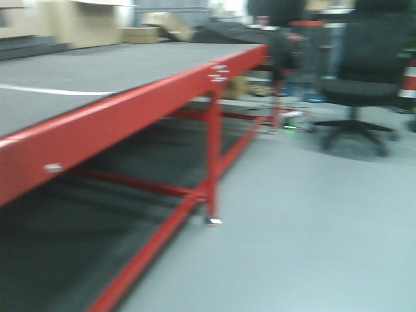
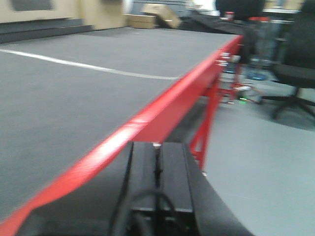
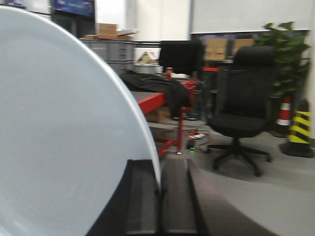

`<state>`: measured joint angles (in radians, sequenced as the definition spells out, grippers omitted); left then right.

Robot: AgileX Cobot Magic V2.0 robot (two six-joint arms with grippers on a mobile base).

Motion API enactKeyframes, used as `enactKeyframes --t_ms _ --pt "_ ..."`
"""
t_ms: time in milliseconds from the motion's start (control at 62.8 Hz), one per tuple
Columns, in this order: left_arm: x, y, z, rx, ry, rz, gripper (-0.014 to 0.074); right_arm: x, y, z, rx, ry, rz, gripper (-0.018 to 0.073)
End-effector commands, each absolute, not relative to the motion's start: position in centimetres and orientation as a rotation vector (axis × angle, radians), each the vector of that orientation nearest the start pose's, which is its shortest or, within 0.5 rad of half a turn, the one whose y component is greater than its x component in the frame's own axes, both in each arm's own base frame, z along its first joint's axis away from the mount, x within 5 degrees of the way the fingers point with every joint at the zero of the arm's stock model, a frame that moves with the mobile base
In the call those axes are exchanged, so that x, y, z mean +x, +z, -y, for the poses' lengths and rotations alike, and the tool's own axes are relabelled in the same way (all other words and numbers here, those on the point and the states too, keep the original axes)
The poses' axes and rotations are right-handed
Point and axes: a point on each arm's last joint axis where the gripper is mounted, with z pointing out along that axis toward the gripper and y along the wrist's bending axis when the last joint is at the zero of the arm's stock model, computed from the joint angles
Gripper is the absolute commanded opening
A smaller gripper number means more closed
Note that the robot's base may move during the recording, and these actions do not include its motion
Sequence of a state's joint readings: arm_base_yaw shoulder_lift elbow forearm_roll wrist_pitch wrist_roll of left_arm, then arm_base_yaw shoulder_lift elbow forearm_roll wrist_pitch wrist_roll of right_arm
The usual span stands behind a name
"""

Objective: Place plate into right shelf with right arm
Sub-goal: 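Drive the base away from the table holding the plate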

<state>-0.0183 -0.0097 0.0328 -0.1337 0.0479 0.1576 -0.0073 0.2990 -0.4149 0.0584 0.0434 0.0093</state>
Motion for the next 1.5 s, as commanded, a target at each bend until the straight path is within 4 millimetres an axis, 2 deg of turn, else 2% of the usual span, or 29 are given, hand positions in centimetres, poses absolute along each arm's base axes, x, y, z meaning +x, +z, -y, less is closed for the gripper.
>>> enactKeyframes --t_ms 0,1482 --pt "5.62 20.35 0.06 0.016 -0.005 -1.465 -0.0128 6.88 34.75 0.12 0.050 0.038 -1.290 0.0053" --pt "5.62 20.35 0.06 0.016 -0.005 -1.465 -0.0128 6.91 34.74 0.12 0.050 0.038 -1.291 0.0053"
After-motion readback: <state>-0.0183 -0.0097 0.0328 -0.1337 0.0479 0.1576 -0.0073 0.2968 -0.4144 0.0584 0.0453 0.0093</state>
